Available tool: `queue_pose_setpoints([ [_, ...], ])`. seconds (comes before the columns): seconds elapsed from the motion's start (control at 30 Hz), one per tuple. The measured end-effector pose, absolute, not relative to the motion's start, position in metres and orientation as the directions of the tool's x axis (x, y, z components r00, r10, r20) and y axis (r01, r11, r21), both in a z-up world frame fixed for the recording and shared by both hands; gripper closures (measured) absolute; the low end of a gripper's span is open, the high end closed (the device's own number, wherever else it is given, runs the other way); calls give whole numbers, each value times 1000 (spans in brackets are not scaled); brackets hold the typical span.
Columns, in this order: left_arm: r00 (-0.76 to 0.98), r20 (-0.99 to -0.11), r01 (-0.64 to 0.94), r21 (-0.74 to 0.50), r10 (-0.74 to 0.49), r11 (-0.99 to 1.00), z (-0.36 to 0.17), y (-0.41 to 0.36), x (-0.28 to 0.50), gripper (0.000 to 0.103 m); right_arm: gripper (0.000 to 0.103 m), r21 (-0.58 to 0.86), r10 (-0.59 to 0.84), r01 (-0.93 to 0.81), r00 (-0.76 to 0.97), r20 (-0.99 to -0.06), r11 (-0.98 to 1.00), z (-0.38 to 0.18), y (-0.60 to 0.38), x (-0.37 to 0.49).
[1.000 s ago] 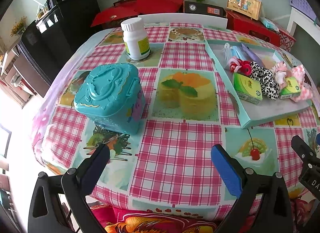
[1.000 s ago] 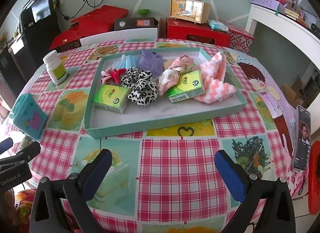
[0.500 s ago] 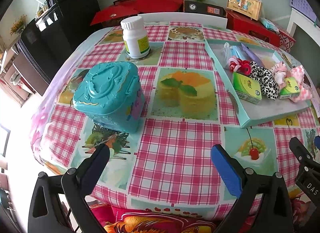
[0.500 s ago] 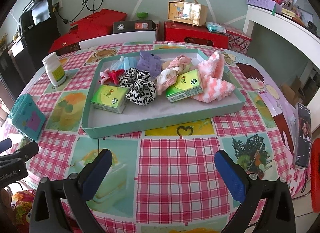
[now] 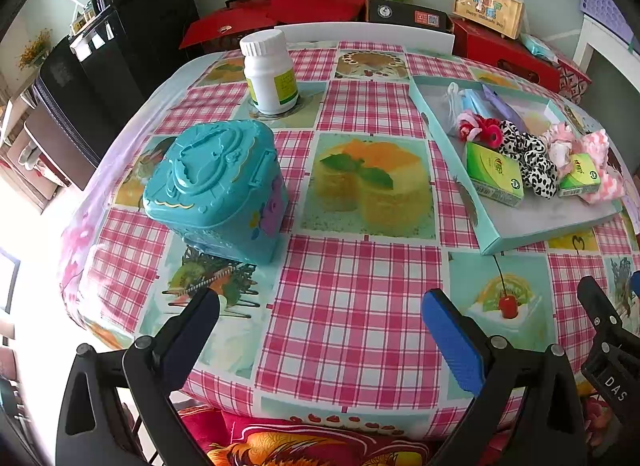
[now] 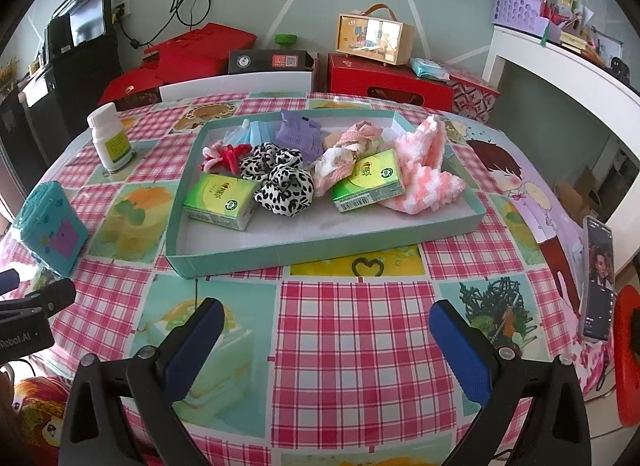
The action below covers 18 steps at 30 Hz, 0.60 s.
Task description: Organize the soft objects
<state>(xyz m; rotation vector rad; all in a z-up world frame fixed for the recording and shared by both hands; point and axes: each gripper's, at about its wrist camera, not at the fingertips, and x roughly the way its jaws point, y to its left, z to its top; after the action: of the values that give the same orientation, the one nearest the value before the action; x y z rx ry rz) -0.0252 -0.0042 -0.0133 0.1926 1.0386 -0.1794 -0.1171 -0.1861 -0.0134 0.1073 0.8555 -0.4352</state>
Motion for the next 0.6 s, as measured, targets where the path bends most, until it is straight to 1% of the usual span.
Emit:
queue_pose_setpoints([
  [0.6, 491, -869, 232, 54, -69, 971, -14, -2, -24, 2, 0, -112, -358, 413, 584, -729, 904, -10, -183, -118],
])
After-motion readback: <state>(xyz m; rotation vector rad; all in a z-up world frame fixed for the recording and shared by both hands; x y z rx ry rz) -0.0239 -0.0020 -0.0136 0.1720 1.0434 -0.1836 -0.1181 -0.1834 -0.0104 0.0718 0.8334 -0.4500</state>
